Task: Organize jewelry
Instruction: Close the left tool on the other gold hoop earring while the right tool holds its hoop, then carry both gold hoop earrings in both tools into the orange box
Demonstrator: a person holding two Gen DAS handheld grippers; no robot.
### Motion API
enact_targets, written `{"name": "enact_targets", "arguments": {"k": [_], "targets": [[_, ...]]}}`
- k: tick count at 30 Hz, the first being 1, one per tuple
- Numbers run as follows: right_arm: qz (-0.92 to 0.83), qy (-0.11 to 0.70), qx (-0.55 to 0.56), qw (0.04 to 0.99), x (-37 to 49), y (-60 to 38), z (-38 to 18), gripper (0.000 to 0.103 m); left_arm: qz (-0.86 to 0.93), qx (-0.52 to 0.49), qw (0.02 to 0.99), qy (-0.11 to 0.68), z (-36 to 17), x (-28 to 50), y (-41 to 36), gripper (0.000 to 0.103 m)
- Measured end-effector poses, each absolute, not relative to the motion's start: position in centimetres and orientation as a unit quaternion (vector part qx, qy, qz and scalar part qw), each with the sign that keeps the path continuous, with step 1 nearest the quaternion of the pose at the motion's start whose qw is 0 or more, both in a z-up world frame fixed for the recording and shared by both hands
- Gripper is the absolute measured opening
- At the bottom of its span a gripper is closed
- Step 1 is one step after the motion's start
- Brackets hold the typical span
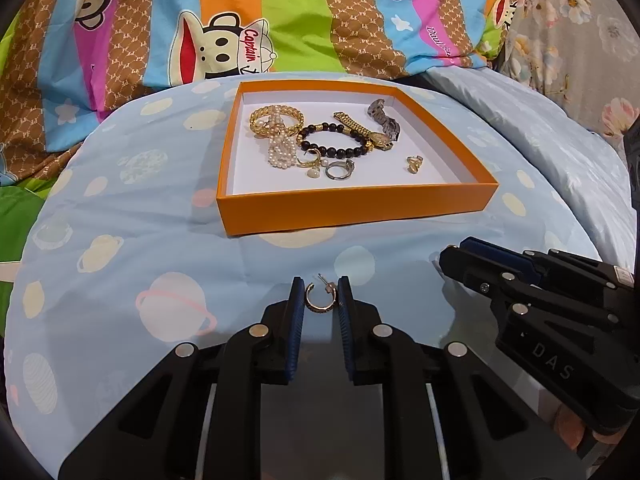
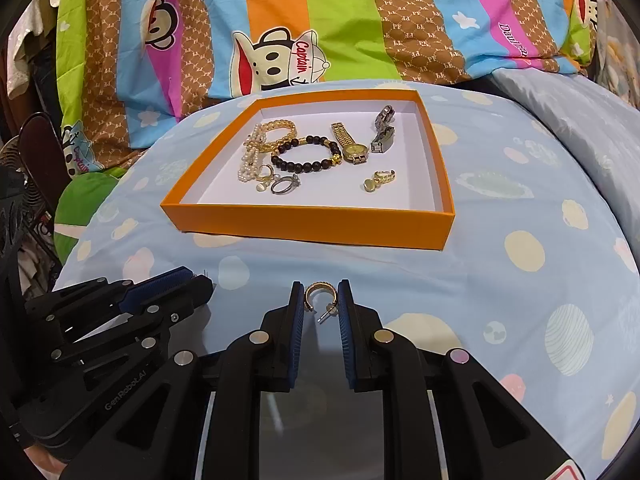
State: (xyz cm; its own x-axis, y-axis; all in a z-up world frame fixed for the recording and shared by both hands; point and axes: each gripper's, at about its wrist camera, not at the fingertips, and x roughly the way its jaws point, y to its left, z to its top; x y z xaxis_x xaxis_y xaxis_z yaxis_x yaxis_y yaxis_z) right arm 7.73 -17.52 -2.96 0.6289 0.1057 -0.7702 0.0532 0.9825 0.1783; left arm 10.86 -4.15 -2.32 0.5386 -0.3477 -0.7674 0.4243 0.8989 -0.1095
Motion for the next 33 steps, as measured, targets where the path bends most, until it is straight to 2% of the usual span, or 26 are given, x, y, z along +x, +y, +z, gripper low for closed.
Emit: {"name": "enact_targets", "arguments": {"k": [22,28,33], "targets": [[0.016,0.432,0.112,0.894,4.8,-18.8,-3.2,0.016,-0.224,0.020,0.872,0.435,-1.8,9.1,-1.4,0.016],[0.018,0.411,0.123,0.903,5.0,-20.4,-0.6,0.016,-0.222,0.029,0.886,0.406,1.3,10.3,-1.2,0.016],[0.021,0.383,0.106,0.917,8.4,-21.0,2.9,0.016,-0.219,0.036,0.899,0.378,4.6,13.6,-2.3,0.016]]}}
